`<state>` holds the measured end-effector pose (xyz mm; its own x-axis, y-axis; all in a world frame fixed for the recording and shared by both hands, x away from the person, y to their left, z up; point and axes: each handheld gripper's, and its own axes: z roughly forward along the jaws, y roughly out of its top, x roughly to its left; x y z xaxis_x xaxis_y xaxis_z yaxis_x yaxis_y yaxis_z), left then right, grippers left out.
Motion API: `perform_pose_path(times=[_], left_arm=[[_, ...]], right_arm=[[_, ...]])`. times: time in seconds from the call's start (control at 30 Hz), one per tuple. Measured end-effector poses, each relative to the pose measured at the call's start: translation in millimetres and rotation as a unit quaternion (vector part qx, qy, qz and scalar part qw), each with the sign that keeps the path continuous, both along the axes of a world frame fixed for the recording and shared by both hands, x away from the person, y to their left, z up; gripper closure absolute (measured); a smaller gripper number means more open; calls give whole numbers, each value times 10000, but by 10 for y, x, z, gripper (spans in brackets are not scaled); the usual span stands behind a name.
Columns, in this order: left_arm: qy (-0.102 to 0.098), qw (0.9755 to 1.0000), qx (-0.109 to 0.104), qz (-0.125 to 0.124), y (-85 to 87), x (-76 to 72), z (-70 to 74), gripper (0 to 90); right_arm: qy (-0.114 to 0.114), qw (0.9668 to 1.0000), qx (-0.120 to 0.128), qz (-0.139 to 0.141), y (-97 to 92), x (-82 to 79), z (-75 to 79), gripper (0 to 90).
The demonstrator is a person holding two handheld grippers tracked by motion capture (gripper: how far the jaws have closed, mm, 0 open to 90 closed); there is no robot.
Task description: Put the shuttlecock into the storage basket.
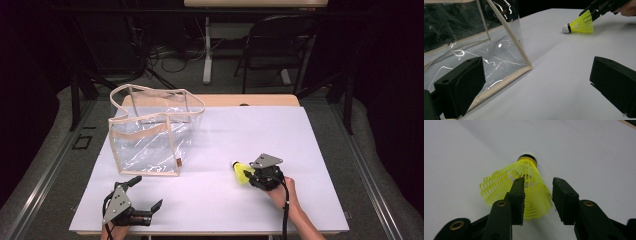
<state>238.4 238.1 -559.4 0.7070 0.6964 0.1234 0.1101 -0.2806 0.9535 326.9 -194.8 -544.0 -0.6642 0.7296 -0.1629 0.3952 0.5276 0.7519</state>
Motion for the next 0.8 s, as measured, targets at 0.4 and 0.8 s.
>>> perform_pose_path(times=[0.4,0.8], left_arm=[[7,10000,1,-10,-1,3,-1,1],[8,10000,9,-17,-1,4,0,1]], right_arm=[[50,9999,-29,-94,25,17,-16,735],[50,9998,-58,-164,21,28,-25,813]])
